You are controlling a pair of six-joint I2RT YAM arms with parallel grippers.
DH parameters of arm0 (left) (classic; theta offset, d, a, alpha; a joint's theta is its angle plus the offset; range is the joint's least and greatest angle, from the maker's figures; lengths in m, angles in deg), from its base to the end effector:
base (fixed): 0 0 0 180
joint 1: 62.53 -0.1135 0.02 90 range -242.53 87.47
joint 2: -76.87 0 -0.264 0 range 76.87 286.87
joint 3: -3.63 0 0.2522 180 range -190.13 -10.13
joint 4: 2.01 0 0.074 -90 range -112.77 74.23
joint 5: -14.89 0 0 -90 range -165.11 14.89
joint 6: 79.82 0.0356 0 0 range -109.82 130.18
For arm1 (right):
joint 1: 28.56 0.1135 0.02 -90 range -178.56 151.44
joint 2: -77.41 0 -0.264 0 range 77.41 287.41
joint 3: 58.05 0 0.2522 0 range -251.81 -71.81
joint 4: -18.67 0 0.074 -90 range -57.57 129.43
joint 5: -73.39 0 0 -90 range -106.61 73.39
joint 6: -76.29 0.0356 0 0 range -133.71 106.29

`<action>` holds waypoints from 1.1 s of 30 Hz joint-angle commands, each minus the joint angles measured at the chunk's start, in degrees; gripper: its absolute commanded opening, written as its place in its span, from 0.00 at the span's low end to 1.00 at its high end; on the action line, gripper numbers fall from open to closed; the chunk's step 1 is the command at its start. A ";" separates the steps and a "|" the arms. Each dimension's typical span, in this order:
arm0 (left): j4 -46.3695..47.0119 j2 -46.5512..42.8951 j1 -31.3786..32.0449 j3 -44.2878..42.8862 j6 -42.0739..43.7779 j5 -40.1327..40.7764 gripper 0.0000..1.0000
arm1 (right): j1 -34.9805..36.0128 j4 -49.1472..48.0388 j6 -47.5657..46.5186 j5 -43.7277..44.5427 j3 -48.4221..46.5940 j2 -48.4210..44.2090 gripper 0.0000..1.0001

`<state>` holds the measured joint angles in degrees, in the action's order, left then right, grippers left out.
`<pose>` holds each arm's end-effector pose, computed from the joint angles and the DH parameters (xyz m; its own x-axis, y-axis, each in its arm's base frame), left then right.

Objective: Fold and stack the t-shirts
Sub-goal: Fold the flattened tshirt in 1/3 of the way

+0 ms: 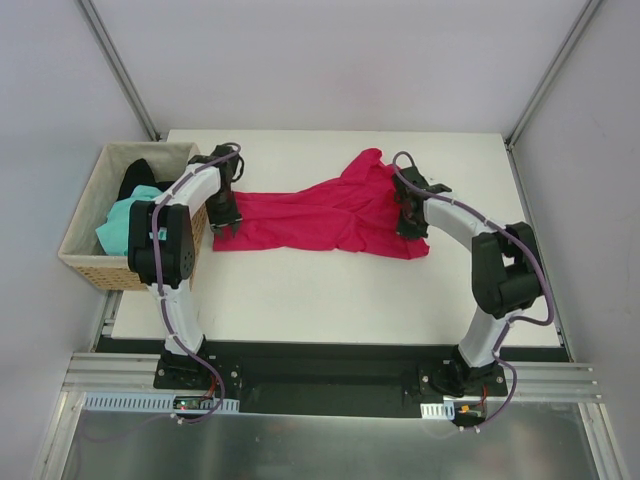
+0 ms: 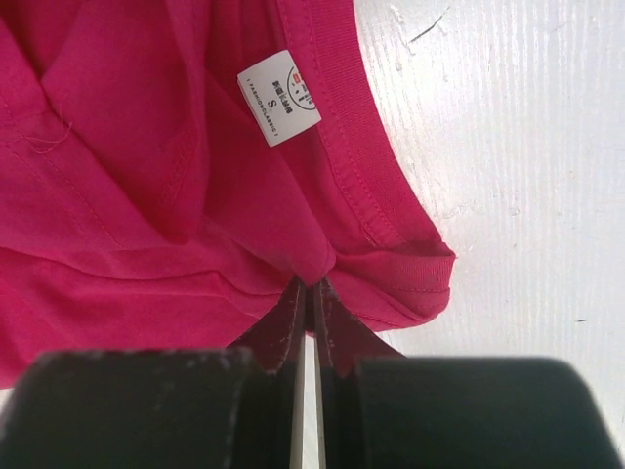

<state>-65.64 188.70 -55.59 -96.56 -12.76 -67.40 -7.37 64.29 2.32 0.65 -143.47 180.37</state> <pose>0.3907 -0.0427 0.2020 -0.9176 -0.2774 -0.2847 -0.2951 0.9552 0.0204 0.3473 0.1233 0.1984 -0.8604 -0.0507 -0.5071 0.0180 0.9914 -0.1298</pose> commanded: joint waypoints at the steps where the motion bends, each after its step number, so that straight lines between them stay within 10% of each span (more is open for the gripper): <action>1: -1.90 0.93 0.00 -0.05 -1.05 4.16 0.30 | -0.27 0.31 0.40 0.23 0.38 -3.82 0.01; 19: -2.43 1.98 -2.46 3.20 -2.55 6.01 0.38 | -0.89 0.31 -0.12 0.32 0.64 -4.78 0.01; 33: -2.08 3.22 -2.46 2.76 -2.55 4.51 0.00 | -1.15 1.28 -0.21 1.20 0.64 -5.49 0.01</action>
<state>-66.06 191.34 -57.71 -93.59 -14.75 -62.66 -8.10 64.35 2.30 0.74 -143.14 178.05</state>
